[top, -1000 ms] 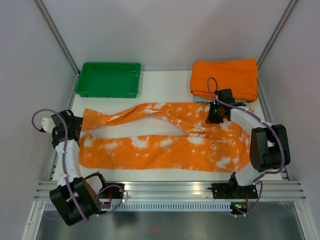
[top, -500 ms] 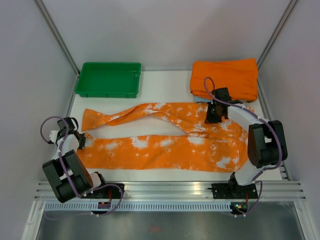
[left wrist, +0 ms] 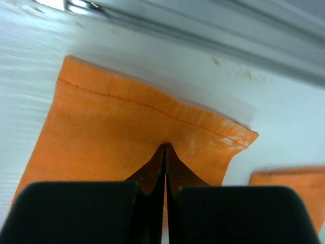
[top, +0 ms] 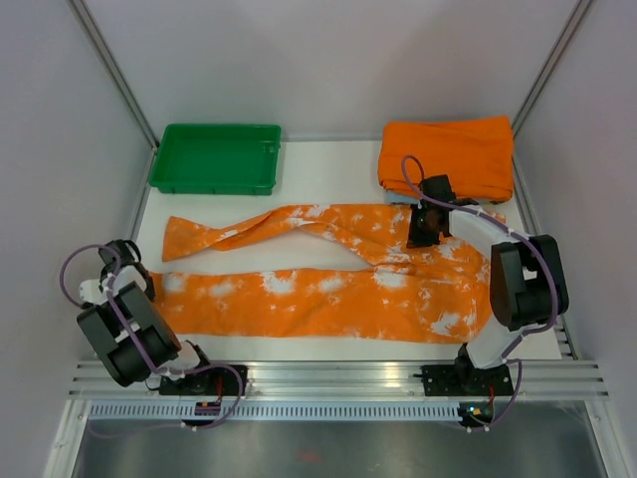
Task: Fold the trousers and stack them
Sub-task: Flatten the trousers out
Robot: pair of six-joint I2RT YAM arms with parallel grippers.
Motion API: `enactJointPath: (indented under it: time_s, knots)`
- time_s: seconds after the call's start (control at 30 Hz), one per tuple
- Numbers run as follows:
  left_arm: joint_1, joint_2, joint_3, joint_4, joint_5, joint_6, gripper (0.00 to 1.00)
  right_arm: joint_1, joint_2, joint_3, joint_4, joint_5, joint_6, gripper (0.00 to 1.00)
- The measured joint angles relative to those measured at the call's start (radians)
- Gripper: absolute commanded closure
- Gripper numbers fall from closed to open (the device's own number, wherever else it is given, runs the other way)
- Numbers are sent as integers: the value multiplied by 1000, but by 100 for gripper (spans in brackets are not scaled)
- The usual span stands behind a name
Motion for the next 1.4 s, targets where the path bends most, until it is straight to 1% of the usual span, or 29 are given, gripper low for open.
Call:
enactJointPath:
  time_s: [0.17,0.27,0.33,0.4,0.43,0.47,0.53,0.63,0.67,0.7,0.77,0.83,0.9,1.0,1.03,1.13,1.3,1.4]
  knots:
    - [113,-17,1,-64,-57,-63,98,2,28,1,4,18,10,90]
    - [138,-47,-2,-133,-84,-66,98,4,36,1,8,41,19,92]
    - [144,-88,-3,-171,-81,-40,93,5,37,5,5,62,22,92]
    - [144,-144,-1,-179,-67,4,73,5,37,20,3,76,24,92]
    - [144,-185,2,-168,-39,45,60,5,37,33,2,84,24,92]
    - [144,-219,8,-151,-8,81,34,5,37,48,2,89,24,92]
    - [142,-263,45,-107,79,164,18,5,36,89,-1,93,24,91]
    - [97,-250,147,-15,240,258,15,5,29,146,-3,95,24,89]
    - [68,-232,186,18,284,283,12,5,23,164,-2,97,24,89]
    - [35,-210,221,53,319,305,6,5,15,177,-2,98,23,89]
    - [-49,-147,291,77,359,357,0,5,-9,187,1,109,24,87]
    - [-142,-34,393,95,394,420,0,5,-37,187,-2,123,26,87]
    - [-223,105,502,72,414,489,0,5,-59,184,-1,135,31,87]
    - [-284,268,603,51,411,573,2,3,-98,146,8,148,44,86]
    - [-292,303,615,35,406,599,5,2,-113,126,9,152,47,86]
    - [-291,353,617,-42,352,678,10,0,-146,78,6,167,54,85]
    - [-279,356,620,-111,301,768,11,-2,-146,59,2,175,58,85]
    - [-278,369,618,-118,278,785,17,-2,-136,60,6,170,65,85]
